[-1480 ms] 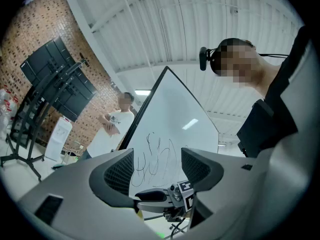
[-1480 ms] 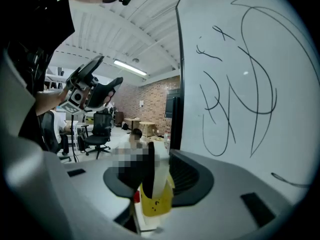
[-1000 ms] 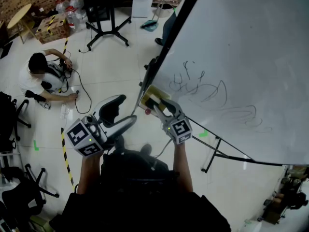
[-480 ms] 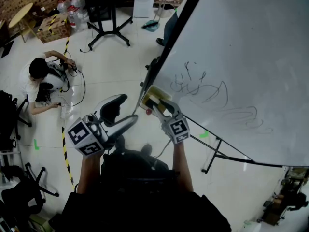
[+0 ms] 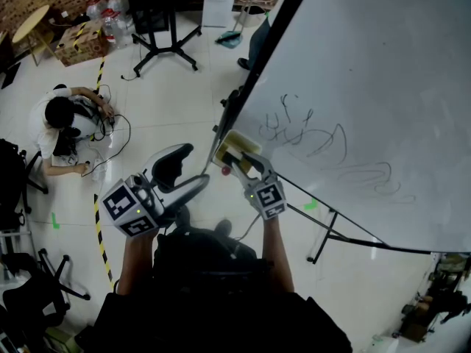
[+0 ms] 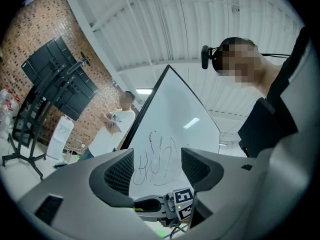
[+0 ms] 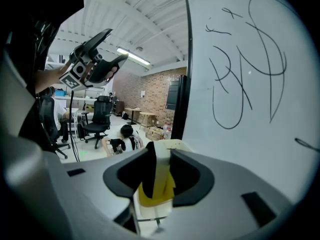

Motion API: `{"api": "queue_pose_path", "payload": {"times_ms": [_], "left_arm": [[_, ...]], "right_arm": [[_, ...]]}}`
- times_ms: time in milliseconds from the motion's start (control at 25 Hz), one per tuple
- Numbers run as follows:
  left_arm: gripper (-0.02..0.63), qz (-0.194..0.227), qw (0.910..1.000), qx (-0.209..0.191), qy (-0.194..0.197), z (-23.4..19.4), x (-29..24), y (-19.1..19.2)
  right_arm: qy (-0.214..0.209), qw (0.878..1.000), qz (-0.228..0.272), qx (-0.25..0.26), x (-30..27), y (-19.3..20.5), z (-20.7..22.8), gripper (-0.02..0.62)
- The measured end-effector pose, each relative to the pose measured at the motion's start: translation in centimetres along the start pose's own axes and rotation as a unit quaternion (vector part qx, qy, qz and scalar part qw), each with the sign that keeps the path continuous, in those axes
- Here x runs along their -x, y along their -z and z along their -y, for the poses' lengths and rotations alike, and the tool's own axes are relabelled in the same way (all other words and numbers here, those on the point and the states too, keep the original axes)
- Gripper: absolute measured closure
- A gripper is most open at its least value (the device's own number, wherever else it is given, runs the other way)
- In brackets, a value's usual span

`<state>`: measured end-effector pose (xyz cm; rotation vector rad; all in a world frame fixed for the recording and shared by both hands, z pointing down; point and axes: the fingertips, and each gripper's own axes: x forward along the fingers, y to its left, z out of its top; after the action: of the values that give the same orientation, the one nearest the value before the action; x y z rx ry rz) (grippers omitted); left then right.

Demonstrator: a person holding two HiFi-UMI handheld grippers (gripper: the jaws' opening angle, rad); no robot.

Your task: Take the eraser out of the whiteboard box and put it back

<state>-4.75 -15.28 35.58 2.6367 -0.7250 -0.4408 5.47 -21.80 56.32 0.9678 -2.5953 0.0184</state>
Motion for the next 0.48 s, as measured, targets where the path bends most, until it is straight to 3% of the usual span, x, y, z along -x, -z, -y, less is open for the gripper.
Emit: {"api": "queue_pose_path", "payload": {"times_ms": [480], "left_arm": [[0.314, 0.000, 1.0000, 0.001, -0.001, 0.11, 0.09, 0.06]], "right_arm": [[0.006, 1.000, -0.005, 0.006, 0.02, -0.07, -0.22, 0.423]]}}
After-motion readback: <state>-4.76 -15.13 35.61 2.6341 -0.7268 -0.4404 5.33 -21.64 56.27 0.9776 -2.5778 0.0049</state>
